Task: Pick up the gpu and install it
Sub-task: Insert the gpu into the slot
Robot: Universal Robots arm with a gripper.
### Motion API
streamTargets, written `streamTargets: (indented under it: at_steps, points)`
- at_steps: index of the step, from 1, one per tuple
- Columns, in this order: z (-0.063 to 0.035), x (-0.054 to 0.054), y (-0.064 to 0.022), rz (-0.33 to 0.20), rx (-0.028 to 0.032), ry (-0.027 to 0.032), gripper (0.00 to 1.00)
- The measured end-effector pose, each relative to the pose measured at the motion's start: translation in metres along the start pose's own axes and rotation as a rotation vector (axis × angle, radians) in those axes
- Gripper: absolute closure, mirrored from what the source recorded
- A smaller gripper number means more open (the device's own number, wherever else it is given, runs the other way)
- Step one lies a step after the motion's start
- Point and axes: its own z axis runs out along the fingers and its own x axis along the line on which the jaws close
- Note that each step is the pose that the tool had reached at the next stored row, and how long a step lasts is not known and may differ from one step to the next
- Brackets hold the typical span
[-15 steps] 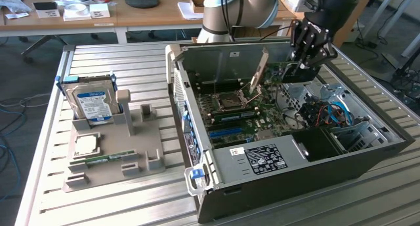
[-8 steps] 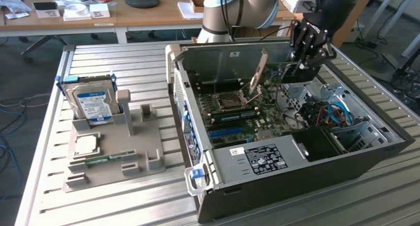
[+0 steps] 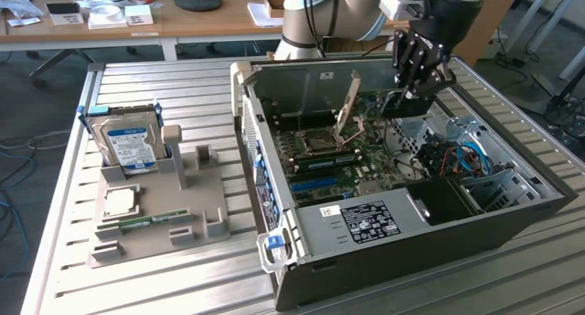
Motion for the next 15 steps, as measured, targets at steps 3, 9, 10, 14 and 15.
streamTargets:
  at_steps: [3, 9, 10, 14, 15]
  points:
    - [0.0002, 0.0, 0.0081, 0.0, 0.0001, -0.0001, 0.73]
    - [0.0003, 0.001, 0.015, 0.0, 0.0, -0.0001, 0.73]
    - [0.0002, 0.001, 0.015, 0.0, 0.0, -0.0001, 0.73]
    - [0.0013, 0.001, 0.0151, 0.0, 0.0001, -0.0008, 0.73]
    - [0.0022, 0.001, 0.0154, 0.0, 0.0001, -0.0011, 0.73]
